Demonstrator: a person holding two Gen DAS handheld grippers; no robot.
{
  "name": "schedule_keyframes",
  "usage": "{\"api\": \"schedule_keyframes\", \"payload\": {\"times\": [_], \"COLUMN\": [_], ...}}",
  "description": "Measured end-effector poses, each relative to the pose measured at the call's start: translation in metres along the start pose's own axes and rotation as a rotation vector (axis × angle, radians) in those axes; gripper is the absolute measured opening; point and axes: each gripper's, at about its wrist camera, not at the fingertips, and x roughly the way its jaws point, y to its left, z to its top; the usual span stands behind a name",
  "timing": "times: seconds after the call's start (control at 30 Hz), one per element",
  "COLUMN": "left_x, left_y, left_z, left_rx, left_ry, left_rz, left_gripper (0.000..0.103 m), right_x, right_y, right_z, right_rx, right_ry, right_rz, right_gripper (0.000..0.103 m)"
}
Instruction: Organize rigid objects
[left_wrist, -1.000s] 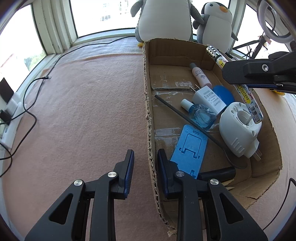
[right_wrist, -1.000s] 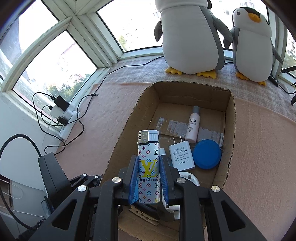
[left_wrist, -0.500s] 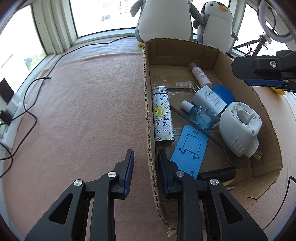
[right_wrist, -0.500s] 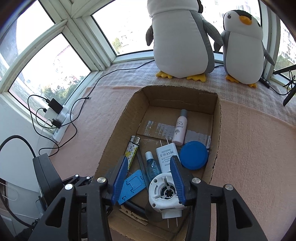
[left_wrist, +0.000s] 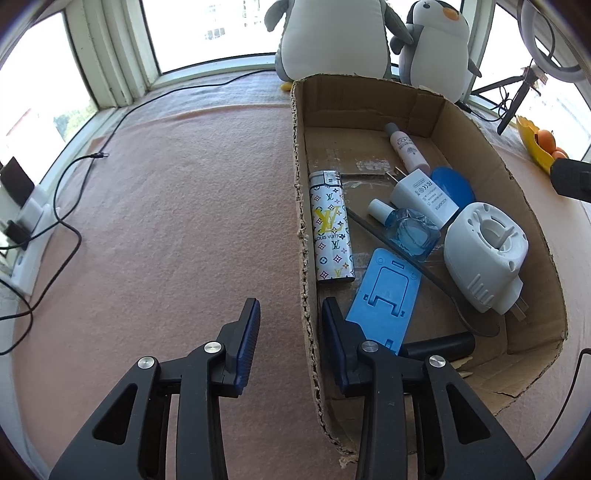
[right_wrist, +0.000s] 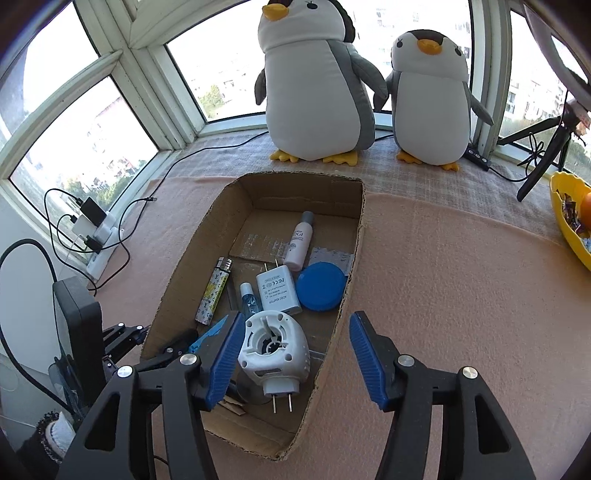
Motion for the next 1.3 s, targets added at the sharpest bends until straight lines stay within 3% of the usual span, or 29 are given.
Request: {"api": "schedule_keyframes", "payload": {"times": [0.33, 0.6, 0.97, 1.3], "left_x": [-0.015, -0.044, -0.120, -0.197], "left_y": [-0.005, -0.013, -0.036, -0.070], "left_z": [-0.001, -0.004, -0.011, -0.023], "left_rx": [0.027, 0.039, 0.038, -0.007], "left_ry": [-0.028, -0.081, -0.205, -0.319], "left_rz": [0.032, 0.069, 0.087, 0.094], "left_gripper": [0.052, 0.053, 0.062, 0.080], "right_x": [-0.048, -0.092, -0.148, -0.192], "right_y": [-0.027, -0.027, -0.018, -0.028], "right_z": [-0.028, -0.045, -0.059, -0.078], "right_rx": [0.036, 0.037, -0.012, -0.067], "right_ry": [-0.077, -0.149, -0.224, -0.289], "right_rz": [-0.091, -0.173, -0.201, -0.217], "right_gripper": [0.062, 0.069, 0.074, 0.085]}}
